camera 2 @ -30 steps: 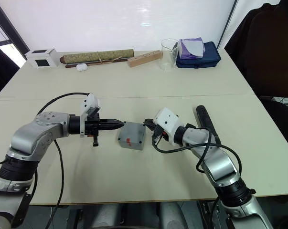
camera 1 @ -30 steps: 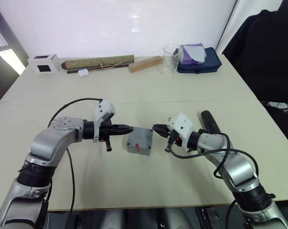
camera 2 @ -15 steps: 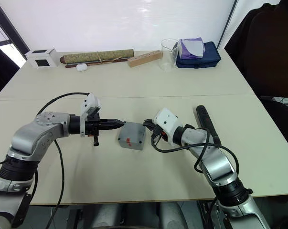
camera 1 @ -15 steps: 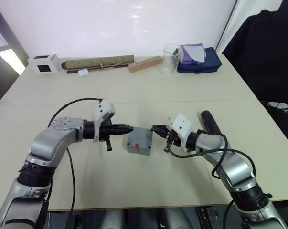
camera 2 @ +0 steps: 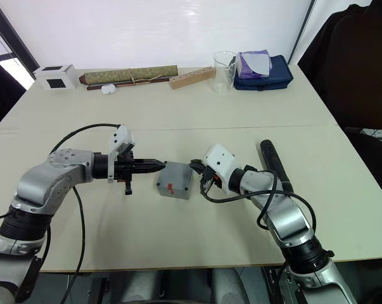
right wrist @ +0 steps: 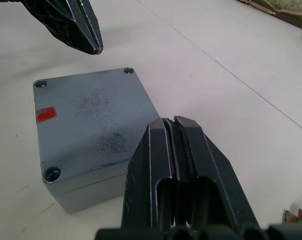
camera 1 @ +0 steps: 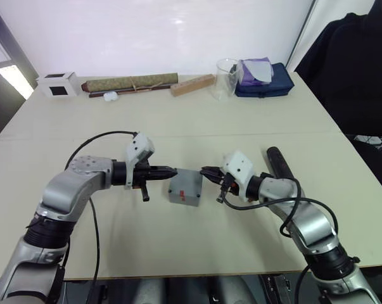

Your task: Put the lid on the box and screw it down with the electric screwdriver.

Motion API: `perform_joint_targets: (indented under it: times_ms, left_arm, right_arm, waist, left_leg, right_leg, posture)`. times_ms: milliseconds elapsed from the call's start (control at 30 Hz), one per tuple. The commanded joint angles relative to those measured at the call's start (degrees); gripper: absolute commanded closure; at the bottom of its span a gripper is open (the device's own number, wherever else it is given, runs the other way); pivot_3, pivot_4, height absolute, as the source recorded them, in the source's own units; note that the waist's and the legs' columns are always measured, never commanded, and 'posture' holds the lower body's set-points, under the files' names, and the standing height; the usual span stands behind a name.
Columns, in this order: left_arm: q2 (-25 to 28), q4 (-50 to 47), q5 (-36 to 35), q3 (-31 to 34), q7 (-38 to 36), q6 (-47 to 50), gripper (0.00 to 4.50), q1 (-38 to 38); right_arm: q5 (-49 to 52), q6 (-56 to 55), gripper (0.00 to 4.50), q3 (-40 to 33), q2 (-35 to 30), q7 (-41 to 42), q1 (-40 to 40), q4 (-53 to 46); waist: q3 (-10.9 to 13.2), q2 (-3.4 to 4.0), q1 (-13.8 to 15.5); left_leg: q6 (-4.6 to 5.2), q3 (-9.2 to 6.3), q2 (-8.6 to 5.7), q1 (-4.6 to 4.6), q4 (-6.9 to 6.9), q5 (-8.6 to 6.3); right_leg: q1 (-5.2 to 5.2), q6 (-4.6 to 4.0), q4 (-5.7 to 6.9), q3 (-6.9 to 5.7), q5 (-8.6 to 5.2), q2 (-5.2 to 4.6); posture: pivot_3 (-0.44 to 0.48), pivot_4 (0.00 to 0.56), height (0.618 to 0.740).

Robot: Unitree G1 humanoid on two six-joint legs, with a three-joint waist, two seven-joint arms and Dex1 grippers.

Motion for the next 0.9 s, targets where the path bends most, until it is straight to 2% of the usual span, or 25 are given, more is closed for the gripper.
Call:
perform_joint_targets:
  times_ms: [33, 267, 333, 367, 433, 467, 600, 667, 733, 833, 900]
  left_arm:
    - [0.1, -1.6, 0.0, 0.3, 0.2, -0.4, 4.50, -0.6]
    - [-0.2, -1.3, 0.4, 0.2, 0.1, -1.0, 4.50, -0.1]
    - [-0.2, -1.3, 0.5, 0.2, 0.1, -1.1, 4.50, 0.1]
    - [-0.2, -1.4, 0.5, 0.3, 0.1, -1.1, 4.50, 0.1]
    - [-0.3, -1.4, 0.6, 0.3, 0.1, -1.1, 4.50, 0.1]
    - [-0.3, -1.4, 0.5, 0.3, 0.1, -1.1, 4.50, 0.1]
    - [-0.4, -1.5, 0.5, 0.4, 0.2, -1.1, 4.50, 0.1]
    - [-0.6, -1.7, 0.1, 0.7, 0.4, -0.9, 4.50, 0.0]
    - [-1.4, -2.0, -1.4, 1.9, 0.8, 0.0, 4.50, -0.8]
    - [-3.2, -2.4, -4.6, 4.2, 1.8, 1.9, 4.50, -3.5]
    - [-3.1, -3.0, -5.5, 4.4, 1.5, 2.5, 4.50, -4.6]
  right_arm:
    - [-0.1, -0.9, 4.45, 0.1, 0.4, 0.3, -0.3, -0.4]
    - [-0.2, -1.1, 4.45, 0.2, 0.6, 0.8, -0.6, 0.6]
    - [0.0, -0.6, 3.80, 0.3, 0.4, 1.3, -0.8, 0.5]
    - [0.0, -0.4, 3.69, 0.3, 0.3, 1.4, -0.9, 0.3]
    - [0.1, -0.2, 2.84, 0.2, 0.3, 1.5, -0.9, 0.2]
    - [0.1, -0.2, 2.24, 0.2, 0.3, 1.5, -0.9, 0.1]
    - [0.3, 0.6, 0.75, -0.4, 0.3, 1.4, -1.1, -0.6]
    - [0.9, 1.5, 0.16, -1.2, 0.3, 1.2, -1.2, -1.4]
    - [3.8, 5.3, 0.16, -4.5, 0.8, 0.1, -1.1, -4.1]
    - [11.3, 15.5, 0.16, -14.4, 1.8, -3.3, -2.2, -9.6]
    - [14.6, 20.8, 0.16, -18.7, 0.1, -3.4, -3.3, -11.6]
  waist:
    - [0.0, 0.00, 0.0]
    - [0.0, 0.00, 0.0]
    - [0.0, 0.00, 0.0]
    - [0.0, 0.00, 0.0]
    - [0.0, 0.00, 0.0]
    - [0.0, 0.00, 0.0]
    - [0.0, 0.00, -0.1]
    - [0.0, 0.00, 0.0]
    - [0.0, 0.00, 0.0]
    - [0.0, 0.00, 0.3]
    - [0.0, -0.01, 0.3]
  left_leg:
    - [0.00, 0.00, 0.00, 0.00, 0.00, 0.00]
    - [0.00, 0.00, 0.00, 0.00, 0.00, 0.00]
    - [0.00, 0.00, 0.00, 0.00, 0.00, 0.00]
    - [0.00, 0.00, 0.00, 0.00, 0.00, 0.00]
    - [0.00, 0.00, 0.00, 0.00, 0.00, 0.00]
    - [0.00, 0.00, 0.00, 0.00, 0.00, 0.00]
    - [0.00, -0.01, 0.00, 0.00, 0.00, 0.00]
    - [0.00, -0.01, 0.00, 0.00, 0.00, 0.00]
    - [0.00, -0.01, 0.00, 0.00, 0.00, 0.00]
    - [0.00, -0.03, 0.00, -0.03, 0.01, 0.00]
    - [0.00, -0.05, -0.02, -0.06, 0.04, 0.00]
  right_leg:
    - [0.00, 0.00, 0.00, 0.00, 0.00, 0.00]
    - [0.00, 0.00, 0.00, 0.00, 0.00, 0.00]
    - [0.00, 0.00, 0.00, 0.00, 0.00, 0.00]
    - [0.00, 0.00, 0.00, 0.00, 0.00, 0.00]
    - [0.00, 0.00, 0.00, 0.00, 0.00, 0.00]
    - [0.01, 0.00, 0.00, 0.00, 0.00, 0.00]
    - [0.00, 0.01, 0.00, 0.00, 0.00, 0.01]
    - [0.00, 0.00, 0.00, 0.00, 0.00, 0.00]
    - [0.00, 0.00, 0.00, 0.00, 0.00, 0.00]
    - [0.00, 0.01, 0.00, 0.00, 0.01, -0.02]
    - [0.01, 0.01, 0.01, -0.03, 0.01, -0.05]
  posture:
    - [0.000, 0.150, 0.740]
    - [0.000, 0.150, 0.740]
    - [0.000, 0.150, 0.740]
    - [0.000, 0.150, 0.740]
    - [0.000, 0.150, 0.740]
    - [0.000, 0.150, 0.740]
    - [0.000, 0.150, 0.740]
    - [0.000, 0.150, 0.740]
    - [0.000, 0.150, 0.740]
    - [0.000, 0.150, 0.740]
    - [0.000, 0.150, 0.740]
